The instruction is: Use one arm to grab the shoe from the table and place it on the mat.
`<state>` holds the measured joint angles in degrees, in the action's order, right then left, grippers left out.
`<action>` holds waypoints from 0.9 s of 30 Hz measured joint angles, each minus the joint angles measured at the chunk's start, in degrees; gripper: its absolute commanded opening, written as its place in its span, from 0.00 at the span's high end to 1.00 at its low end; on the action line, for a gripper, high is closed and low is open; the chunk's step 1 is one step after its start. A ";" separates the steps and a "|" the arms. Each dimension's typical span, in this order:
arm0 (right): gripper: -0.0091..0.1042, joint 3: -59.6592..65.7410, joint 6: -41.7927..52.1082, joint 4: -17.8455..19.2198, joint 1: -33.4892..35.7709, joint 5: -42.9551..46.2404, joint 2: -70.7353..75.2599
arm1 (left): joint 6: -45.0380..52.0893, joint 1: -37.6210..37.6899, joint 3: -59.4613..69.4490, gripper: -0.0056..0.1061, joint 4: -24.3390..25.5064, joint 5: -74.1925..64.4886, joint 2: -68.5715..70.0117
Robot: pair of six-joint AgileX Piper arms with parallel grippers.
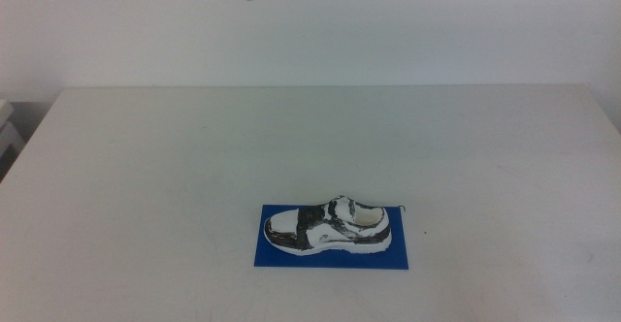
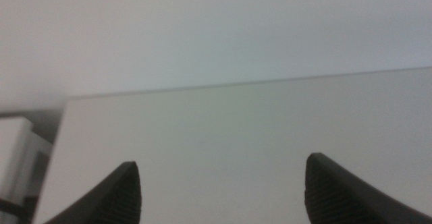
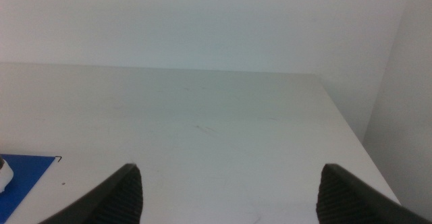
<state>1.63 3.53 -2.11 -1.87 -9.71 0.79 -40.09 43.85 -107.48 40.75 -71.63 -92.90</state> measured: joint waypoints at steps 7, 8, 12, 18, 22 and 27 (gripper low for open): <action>0.33 0.00 0.00 0.00 0.00 0.00 0.00 | 4.14 -2.46 1.76 0.23 -2.69 0.07 7.21; 0.33 0.00 0.00 0.00 0.00 0.00 0.00 | 5.25 -3.99 2.95 0.23 -4.97 0.06 9.38; 0.33 0.00 0.00 0.00 0.00 0.00 0.00 | 10.92 -11.72 11.65 0.23 -10.58 5.26 20.42; 0.33 0.00 0.00 0.00 0.00 0.00 0.00 | 14.92 -23.01 33.28 0.23 -16.52 20.07 37.73; 0.33 0.00 0.00 0.00 0.00 0.00 0.00 | 22.23 -31.18 48.68 0.23 -23.91 29.34 49.59; 0.33 0.00 0.00 0.00 0.00 0.00 0.00 | 36.83 -40.57 69.52 0.23 -37.69 42.44 62.83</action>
<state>1.63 3.53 -2.11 -1.87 -9.71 0.79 -3.26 3.28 -37.96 3.06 -29.19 -30.07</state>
